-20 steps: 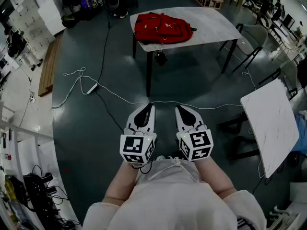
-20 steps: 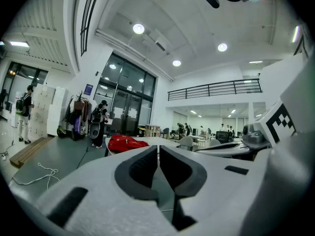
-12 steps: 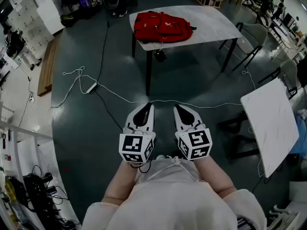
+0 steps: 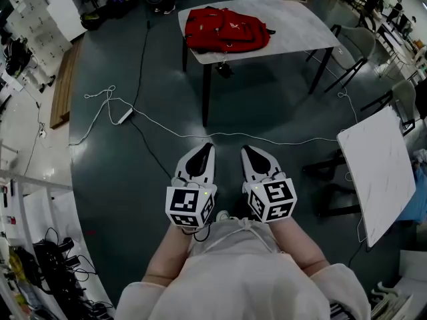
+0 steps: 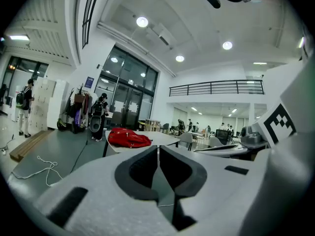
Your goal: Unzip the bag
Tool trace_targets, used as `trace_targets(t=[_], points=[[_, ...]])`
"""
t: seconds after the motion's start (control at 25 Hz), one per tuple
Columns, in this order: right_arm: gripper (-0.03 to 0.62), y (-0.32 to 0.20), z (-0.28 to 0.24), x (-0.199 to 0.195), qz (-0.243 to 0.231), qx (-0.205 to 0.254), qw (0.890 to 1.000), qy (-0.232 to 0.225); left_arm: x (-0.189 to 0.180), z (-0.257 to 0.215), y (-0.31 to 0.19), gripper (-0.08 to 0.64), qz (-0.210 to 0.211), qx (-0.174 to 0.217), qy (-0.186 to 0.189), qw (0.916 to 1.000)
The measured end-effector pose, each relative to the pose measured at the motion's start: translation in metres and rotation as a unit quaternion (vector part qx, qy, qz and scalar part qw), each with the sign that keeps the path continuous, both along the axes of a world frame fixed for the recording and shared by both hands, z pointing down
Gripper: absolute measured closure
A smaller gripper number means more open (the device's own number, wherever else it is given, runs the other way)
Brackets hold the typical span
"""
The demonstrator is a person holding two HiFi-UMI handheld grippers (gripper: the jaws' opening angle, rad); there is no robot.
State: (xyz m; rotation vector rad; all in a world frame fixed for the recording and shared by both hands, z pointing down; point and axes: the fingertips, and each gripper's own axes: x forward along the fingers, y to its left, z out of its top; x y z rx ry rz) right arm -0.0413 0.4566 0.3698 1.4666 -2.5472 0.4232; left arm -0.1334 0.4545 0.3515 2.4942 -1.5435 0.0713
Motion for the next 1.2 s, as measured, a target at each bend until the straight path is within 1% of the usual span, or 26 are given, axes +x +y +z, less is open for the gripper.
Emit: trace_targets(t=[0.16,0.4,0.72,0.96,1.08,1.2], points=[[0.565,-0.022,0.007,0.005,-0.001,-0.009,1.000,-0.005,0.000,0.008,-0.019,0.532,-0.006,-0.011,0.003,0.9999],[0.565,-0.078,0.020,0.014,-0.006,-0.025,1.000,-0.010,0.003,0.020,-0.071,0.532,-0.020,-0.027,-0.004,0.9994],[0.565,-0.193,0.020,0.042,-0.023,-0.042,0.999,-0.012,0.029,0.024,-0.179,0.532,-0.036,-0.046,-0.010,0.9982],[0.565,-0.285,0.023,0.073,-0.042,-0.051,0.998,-0.006,0.057,0.023,-0.267,0.532,-0.055,-0.047,-0.014,0.9973],[0.565,-0.318,0.029,0.080,-0.059,-0.061,0.996,0.000,0.065,0.025,-0.302,0.532,-0.066,-0.050,-0.013,0.9965],[0.564,-0.346,0.035,0.084,-0.065,-0.069,0.995,0.005,0.069,0.031,-0.327,0.532,-0.072,-0.061,-0.016,0.9954]])
